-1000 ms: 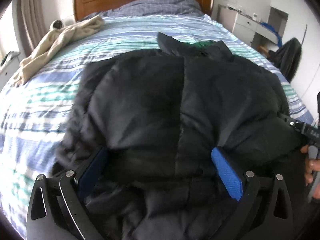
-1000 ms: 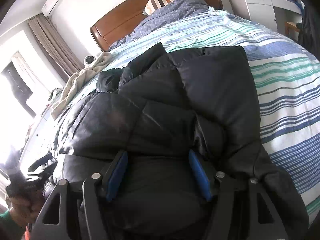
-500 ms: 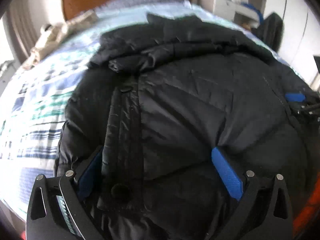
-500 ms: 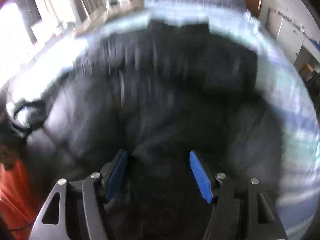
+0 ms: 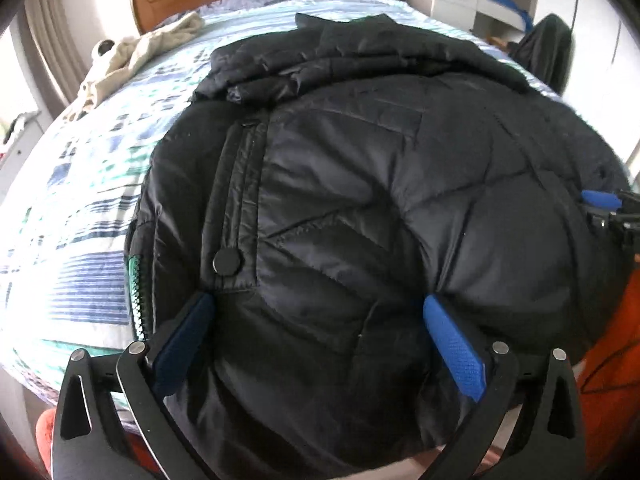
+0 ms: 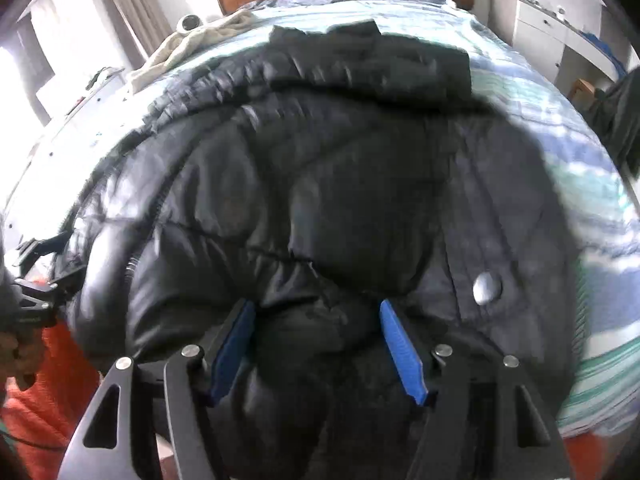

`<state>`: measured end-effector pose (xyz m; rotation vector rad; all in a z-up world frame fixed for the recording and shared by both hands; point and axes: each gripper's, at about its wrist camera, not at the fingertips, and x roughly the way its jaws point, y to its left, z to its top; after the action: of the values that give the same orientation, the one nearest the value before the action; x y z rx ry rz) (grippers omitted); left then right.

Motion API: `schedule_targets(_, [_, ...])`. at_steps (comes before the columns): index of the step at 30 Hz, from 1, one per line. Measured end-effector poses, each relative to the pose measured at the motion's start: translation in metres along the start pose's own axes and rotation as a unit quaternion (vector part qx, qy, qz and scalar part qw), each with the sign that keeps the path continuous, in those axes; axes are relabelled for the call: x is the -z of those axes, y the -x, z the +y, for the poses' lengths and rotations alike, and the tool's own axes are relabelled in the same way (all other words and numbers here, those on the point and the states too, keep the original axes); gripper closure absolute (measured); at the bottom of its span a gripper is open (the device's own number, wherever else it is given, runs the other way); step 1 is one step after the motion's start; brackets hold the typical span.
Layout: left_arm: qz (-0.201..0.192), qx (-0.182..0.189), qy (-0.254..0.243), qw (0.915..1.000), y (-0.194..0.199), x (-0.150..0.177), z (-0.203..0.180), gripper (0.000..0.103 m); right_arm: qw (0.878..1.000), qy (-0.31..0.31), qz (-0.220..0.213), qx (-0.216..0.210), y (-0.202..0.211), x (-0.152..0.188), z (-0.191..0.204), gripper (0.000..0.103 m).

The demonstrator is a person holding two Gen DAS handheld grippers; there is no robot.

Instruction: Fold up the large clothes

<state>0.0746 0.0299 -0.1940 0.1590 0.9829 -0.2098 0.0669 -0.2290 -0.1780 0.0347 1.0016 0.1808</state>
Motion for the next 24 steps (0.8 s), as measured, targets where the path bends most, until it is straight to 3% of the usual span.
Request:
schedule_targets(3, [0.002,0.001,0.002,1.0000,-0.003,-0.001,0.001,0.000,1.000,0.008,-0.002,0.016,-0.003,-0.003,0.007,0.035])
schedule_targets(24, [-0.013,-0.017,-0.002,0.9998,-0.010,0.008,-0.004,0.000,1.000,0.019,-0.011,0.022,-0.011,0.003,0.010,0.032])
